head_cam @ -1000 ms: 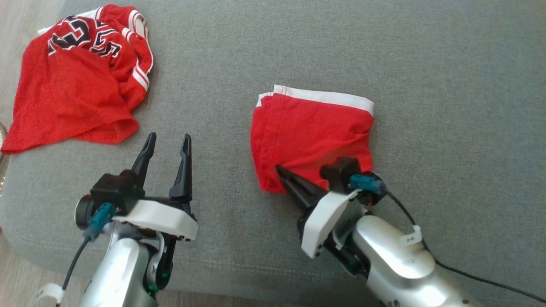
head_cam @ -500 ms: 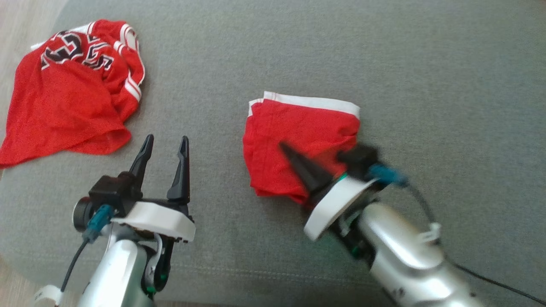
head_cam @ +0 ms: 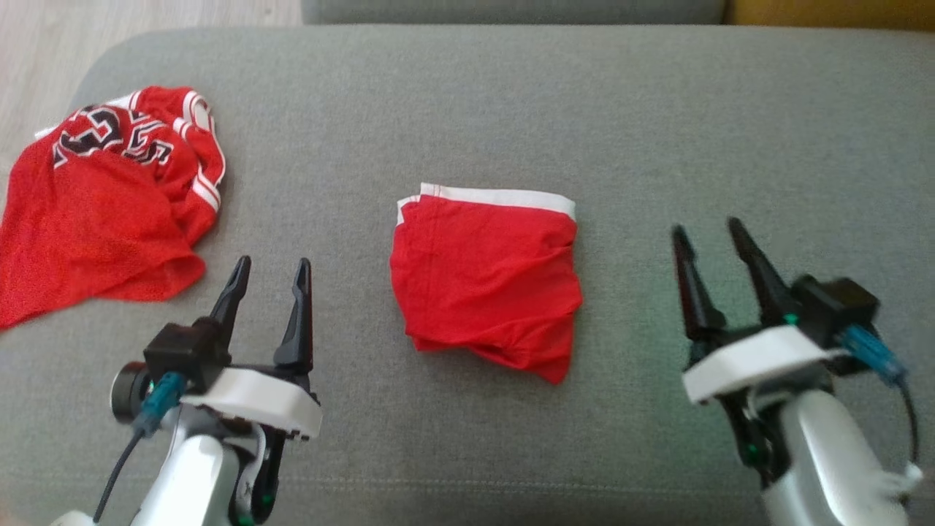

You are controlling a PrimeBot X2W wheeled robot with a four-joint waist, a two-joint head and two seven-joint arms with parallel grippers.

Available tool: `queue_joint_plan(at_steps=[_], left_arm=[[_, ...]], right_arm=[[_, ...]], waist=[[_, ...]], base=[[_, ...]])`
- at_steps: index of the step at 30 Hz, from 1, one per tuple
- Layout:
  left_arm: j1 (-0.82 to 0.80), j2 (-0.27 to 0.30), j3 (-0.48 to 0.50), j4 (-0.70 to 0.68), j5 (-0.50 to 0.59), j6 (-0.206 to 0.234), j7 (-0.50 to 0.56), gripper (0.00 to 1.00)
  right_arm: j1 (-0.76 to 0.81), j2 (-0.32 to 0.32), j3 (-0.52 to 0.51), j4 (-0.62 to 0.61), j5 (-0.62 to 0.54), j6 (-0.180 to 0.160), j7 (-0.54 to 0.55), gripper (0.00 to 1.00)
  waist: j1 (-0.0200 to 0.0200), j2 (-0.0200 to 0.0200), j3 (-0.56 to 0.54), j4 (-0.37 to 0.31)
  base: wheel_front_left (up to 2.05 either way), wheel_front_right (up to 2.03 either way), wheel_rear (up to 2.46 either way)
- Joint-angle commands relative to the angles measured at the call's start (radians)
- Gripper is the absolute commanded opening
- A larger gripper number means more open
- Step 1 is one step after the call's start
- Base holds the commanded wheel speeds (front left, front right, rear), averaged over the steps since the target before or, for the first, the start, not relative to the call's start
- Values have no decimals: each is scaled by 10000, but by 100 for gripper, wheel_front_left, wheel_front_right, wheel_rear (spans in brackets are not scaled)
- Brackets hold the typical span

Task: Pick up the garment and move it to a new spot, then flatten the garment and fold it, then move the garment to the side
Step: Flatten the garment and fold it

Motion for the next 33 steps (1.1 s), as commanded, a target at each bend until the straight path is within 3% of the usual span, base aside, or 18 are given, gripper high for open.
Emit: queue_joint_plan(at_steps=[1,11,33], left_arm=[[-151,267,305,-351,-10,34,33,100],[699,533,206,-728,-22,203,313,100],[1375,770,73,-1236,-114,496,669,100]], right_arm=[[-56,109,124,-492,-95,67,75,100],[1572,221,-296,-2000,-389,67,1010,100],[2626,236,-850,-3066,-490,67,1495,100]], waist=[[0,0,-121,-77],[0,0,-758,-302],[0,0,-1531,-411]], base=[[0,0,0],[0,0,0],[0,0,0]])
